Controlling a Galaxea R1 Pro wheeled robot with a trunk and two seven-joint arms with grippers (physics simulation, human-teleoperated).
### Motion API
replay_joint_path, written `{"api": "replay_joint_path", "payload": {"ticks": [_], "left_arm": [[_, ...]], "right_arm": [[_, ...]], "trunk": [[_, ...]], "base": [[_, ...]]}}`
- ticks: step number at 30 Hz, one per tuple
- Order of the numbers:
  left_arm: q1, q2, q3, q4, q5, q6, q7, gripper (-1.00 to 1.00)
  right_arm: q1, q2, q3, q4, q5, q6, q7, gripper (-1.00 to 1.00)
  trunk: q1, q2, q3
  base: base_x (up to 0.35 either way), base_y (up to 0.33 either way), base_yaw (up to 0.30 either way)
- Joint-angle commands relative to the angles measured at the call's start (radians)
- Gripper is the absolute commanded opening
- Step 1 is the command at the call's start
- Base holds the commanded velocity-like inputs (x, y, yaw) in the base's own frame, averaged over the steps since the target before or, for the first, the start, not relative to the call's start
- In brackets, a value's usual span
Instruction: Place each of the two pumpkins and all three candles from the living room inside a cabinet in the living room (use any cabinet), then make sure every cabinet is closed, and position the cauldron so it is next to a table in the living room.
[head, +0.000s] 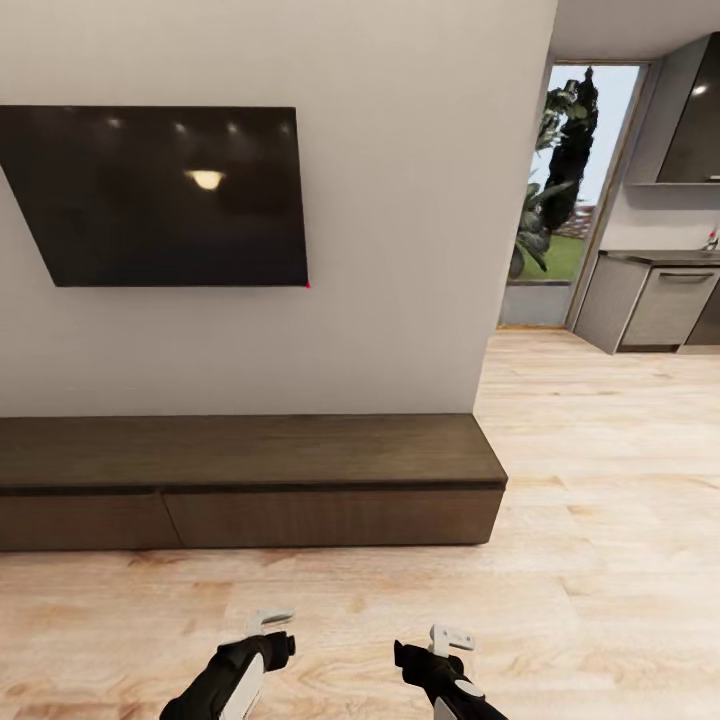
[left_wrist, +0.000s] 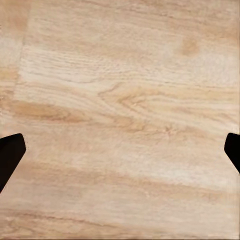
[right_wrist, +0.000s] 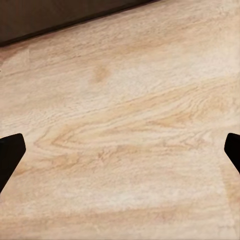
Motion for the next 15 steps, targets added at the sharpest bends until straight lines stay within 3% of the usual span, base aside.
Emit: {"api": "replay_joint_path", "payload": {"ticks": [1,3,5,6,7,9,11,13,15], "left_arm": [[-0.001,0.006,0.000,-0.047,0.011,0.063,0.008,1.00],[-0.001,0.014,0.017,-0.123,0.015,0.168,0.007,1.00],[-0.001,0.023,0.054,-0.236,0.038,0.333,0.006,1.00],[-0.001,0.028,0.075,-0.296,0.058,0.417,0.006,1.00],[-0.001,0.030,0.086,-0.327,0.071,0.459,0.005,1.00],[0.000,0.038,0.129,-0.456,0.135,0.582,0.004,1.00],[0.000,0.041,0.149,-0.543,0.198,0.625,0.005,1.00],[0.005,0.049,0.162,-0.626,0.289,0.655,0.005,1.00],[0.006,0.055,0.161,-0.650,0.334,0.663,0.005,1.00]], "right_arm": [[-0.001,0.000,0.007,0.001,-0.008,-0.004,-0.004,1.00],[-0.001,0.000,0.007,0.001,-0.008,-0.004,-0.004,1.00],[-0.001,0.000,0.006,0.001,-0.009,-0.004,-0.005,1.00],[-0.001,0.000,0.006,0.001,-0.010,-0.004,-0.005,1.00],[-0.001,0.000,0.006,0.001,-0.010,-0.004,-0.005,1.00],[-0.001,0.000,0.005,0.001,-0.010,-0.004,-0.005,1.00],[-0.001,0.000,0.005,0.002,-0.011,-0.006,-0.004,1.00],[-0.001,-0.001,0.004,0.003,-0.026,-0.015,-0.003,1.00],[-0.001,0.000,0.006,0.004,-0.059,-0.021,-0.002,1.00]], "trunk": [[0.000,0.000,-0.001],[0.000,0.000,-0.001],[0.000,0.000,-0.001],[0.000,0.000,-0.001],[0.000,0.000,-0.001],[0.000,0.000,-0.001],[0.000,0.000,-0.001],[0.000,0.000,-0.001],[0.000,0.000,-0.001]], "base": [[0.000,0.000,0.000],[0.000,0.000,0.000],[0.000,0.000,0.000],[0.000,0.000,0.000],[0.000,0.000,0.000],[0.000,0.000,0.000],[0.000,0.000,0.000],[0.000,0.000,0.000],[0.000,0.000,0.000]]}}
